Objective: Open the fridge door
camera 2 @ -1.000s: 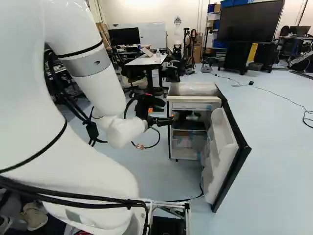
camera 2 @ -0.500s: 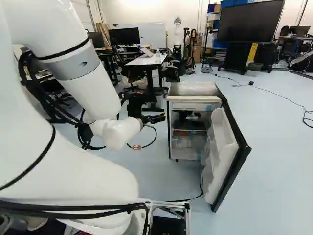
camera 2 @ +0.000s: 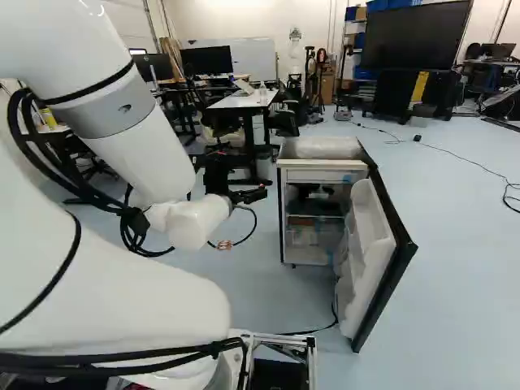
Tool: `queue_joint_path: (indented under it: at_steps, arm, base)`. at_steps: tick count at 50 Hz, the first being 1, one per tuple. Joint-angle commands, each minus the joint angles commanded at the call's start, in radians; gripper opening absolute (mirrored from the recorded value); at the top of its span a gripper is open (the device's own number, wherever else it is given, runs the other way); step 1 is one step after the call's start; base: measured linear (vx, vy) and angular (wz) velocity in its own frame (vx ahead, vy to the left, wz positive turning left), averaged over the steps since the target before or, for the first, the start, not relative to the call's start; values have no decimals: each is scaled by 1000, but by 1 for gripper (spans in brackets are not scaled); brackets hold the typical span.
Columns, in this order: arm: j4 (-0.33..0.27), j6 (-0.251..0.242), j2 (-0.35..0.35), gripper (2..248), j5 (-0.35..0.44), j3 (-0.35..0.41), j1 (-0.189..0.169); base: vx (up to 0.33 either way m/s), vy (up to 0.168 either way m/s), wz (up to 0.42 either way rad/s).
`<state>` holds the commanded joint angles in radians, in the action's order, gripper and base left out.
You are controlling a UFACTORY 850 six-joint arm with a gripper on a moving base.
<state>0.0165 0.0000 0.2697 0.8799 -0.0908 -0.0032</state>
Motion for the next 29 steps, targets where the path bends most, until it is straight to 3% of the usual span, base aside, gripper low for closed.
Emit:
queue_joint_path:
  at_steps: [29]
  arm:
    - [-17, 0, 10, 247, -7, 4, 3]
  base:
    - [0, 0, 0]
